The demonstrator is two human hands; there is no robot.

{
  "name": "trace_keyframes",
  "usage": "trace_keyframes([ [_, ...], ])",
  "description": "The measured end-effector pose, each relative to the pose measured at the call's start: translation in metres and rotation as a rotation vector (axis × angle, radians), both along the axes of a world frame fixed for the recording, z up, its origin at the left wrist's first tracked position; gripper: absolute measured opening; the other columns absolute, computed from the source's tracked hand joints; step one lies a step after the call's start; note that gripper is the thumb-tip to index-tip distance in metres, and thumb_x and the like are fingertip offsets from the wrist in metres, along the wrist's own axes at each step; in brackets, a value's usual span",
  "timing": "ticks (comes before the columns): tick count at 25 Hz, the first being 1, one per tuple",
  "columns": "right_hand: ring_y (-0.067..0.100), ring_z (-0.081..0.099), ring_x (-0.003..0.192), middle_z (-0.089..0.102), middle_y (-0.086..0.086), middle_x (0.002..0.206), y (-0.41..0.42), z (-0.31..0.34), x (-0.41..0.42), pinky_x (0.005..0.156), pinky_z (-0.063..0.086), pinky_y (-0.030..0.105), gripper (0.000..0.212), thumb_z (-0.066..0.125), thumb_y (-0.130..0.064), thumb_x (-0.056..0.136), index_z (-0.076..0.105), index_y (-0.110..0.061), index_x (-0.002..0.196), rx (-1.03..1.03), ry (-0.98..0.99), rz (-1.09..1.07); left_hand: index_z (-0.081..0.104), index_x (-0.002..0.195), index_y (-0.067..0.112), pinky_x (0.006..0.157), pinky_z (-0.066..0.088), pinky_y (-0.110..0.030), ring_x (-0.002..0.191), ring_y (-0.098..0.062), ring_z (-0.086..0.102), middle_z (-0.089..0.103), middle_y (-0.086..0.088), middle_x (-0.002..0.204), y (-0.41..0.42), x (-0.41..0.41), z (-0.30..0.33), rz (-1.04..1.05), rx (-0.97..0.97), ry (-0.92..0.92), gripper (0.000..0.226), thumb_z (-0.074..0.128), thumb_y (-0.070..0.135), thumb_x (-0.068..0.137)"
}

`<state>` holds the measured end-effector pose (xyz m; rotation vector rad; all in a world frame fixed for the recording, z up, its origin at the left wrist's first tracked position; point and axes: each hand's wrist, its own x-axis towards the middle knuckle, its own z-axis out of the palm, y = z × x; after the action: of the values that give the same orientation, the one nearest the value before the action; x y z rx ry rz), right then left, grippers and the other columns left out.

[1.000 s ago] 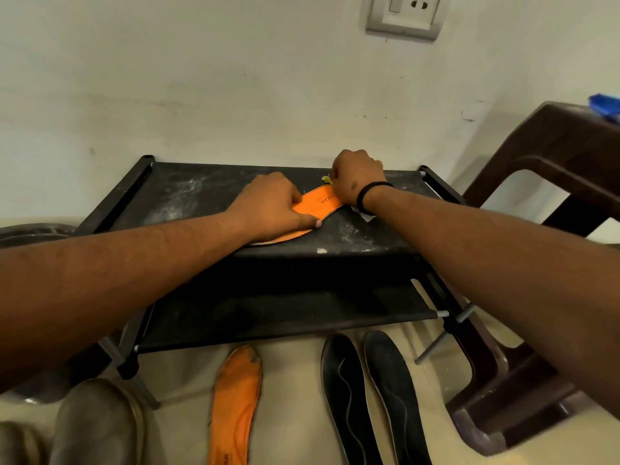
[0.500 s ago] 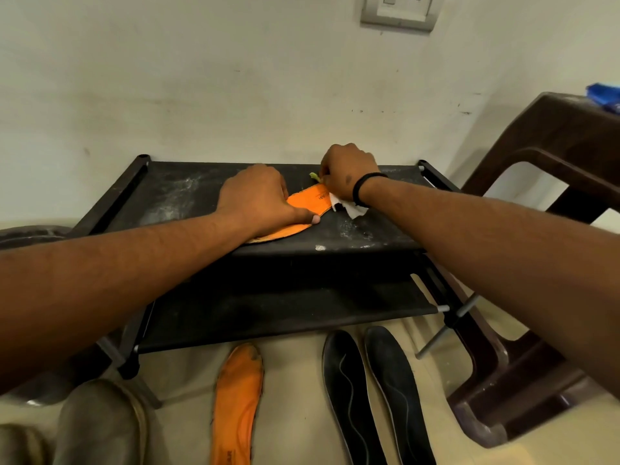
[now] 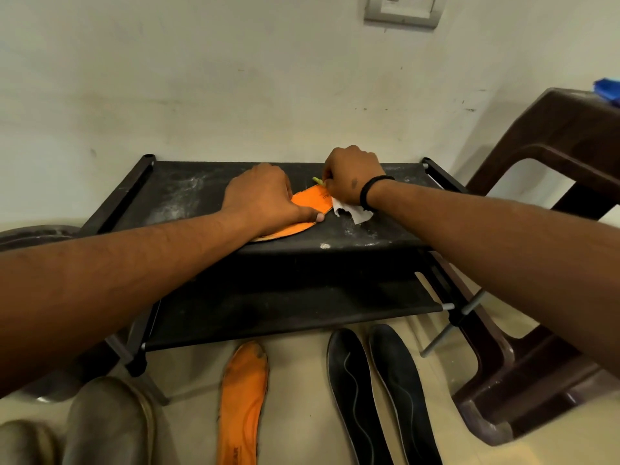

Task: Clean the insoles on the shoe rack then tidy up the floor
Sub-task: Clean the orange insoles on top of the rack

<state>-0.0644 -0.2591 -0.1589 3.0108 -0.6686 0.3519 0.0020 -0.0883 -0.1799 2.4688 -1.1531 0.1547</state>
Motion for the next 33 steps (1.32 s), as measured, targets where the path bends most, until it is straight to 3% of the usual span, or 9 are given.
trace_keyframes([
  [3,0.029,0.063,0.091,0.070,0.009,0.100,-0.003,-0.003,-0.001,0.088,0.051,0.043,0.019,0.061,-0.022,0.089,0.072,-0.016,0.103,0.020,-0.033,-0.089,0.078,0.077,0.017,0.070,0.059,-0.040,0.072,-0.014,0.065,0.072,0.001,0.074,0.000,0.002,-0.001,-0.013,0.005,-0.007,0.083,0.057,0.092,0.050],
  [6,0.026,0.066,0.086,0.074,0.008,0.094,0.019,-0.009,-0.006,0.081,0.056,0.040,0.019,0.060,-0.017,0.085,0.076,-0.015,0.095,0.128,-0.027,0.111,0.078,0.077,0.016,0.069,0.060,-0.042,0.070,-0.015,0.065,0.072,-0.001,0.073,0.002,0.001,-0.001,-0.017,-0.017,0.012,0.086,0.052,0.091,0.044],
  [9,0.021,0.068,0.086,0.075,0.002,0.094,0.031,-0.008,-0.017,0.079,0.056,0.037,0.019,0.061,-0.018,0.084,0.077,-0.018,0.092,0.179,-0.005,0.271,0.077,0.075,0.016,0.067,0.059,-0.042,0.067,-0.016,0.064,0.069,-0.001,0.069,0.003,0.000,0.000,-0.014,-0.044,0.012,0.075,0.057,0.083,0.048],
  [13,0.027,0.063,0.095,0.070,0.003,0.102,0.004,-0.001,-0.012,0.088,0.045,0.040,0.020,0.059,-0.026,0.088,0.072,-0.024,0.102,-0.048,0.036,0.047,0.077,0.075,0.019,0.070,0.059,-0.041,0.072,-0.013,0.065,0.072,0.002,0.074,0.001,0.002,-0.001,-0.022,-0.020,0.010,0.083,0.052,0.093,0.046],
  [16,0.031,0.061,0.096,0.068,0.008,0.104,-0.011,-0.001,-0.010,0.092,0.041,0.045,0.021,0.058,-0.024,0.091,0.069,-0.019,0.107,-0.040,-0.009,-0.130,0.077,0.077,0.018,0.071,0.059,-0.041,0.074,-0.013,0.065,0.072,0.001,0.077,0.000,0.003,-0.001,-0.026,0.004,0.012,0.081,0.057,0.092,0.051],
  [22,0.021,0.068,0.092,0.075,0.004,0.102,0.016,-0.004,-0.023,0.084,0.056,0.039,0.019,0.063,-0.018,0.086,0.077,-0.014,0.099,0.170,0.036,0.239,0.077,0.076,0.019,0.071,0.060,-0.042,0.075,-0.013,0.066,0.072,0.002,0.077,0.001,0.004,-0.003,-0.026,-0.020,0.010,0.079,0.057,0.091,0.049],
  [26,0.026,0.064,0.090,0.072,0.005,0.102,-0.001,-0.002,-0.019,0.083,0.054,0.041,0.020,0.060,-0.027,0.089,0.074,-0.021,0.102,-0.037,0.045,0.068,0.077,0.078,0.019,0.073,0.060,-0.041,0.075,-0.014,0.065,0.072,0.002,0.078,-0.001,0.005,-0.002,-0.025,-0.010,0.014,0.073,0.064,0.088,0.056],
  [29,0.030,0.063,0.089,0.069,0.009,0.101,-0.018,0.002,-0.016,0.086,0.051,0.043,0.020,0.059,-0.025,0.090,0.070,-0.017,0.105,-0.060,0.018,-0.114,0.078,0.078,0.019,0.072,0.059,-0.040,0.074,-0.013,0.064,0.072,0.002,0.077,-0.001,0.005,-0.003,-0.023,-0.001,0.001,0.074,0.064,0.088,0.056],
  [33,0.026,0.066,0.089,0.073,0.010,0.102,-0.004,-0.004,-0.023,0.084,0.055,0.039,0.020,0.061,-0.016,0.088,0.075,-0.012,0.101,0.076,-0.010,0.048,0.078,0.077,0.017,0.071,0.059,-0.041,0.073,-0.014,0.065,0.072,0.001,0.076,0.001,0.006,-0.004,-0.023,-0.006,-0.003,0.074,0.065,0.088,0.056],
])
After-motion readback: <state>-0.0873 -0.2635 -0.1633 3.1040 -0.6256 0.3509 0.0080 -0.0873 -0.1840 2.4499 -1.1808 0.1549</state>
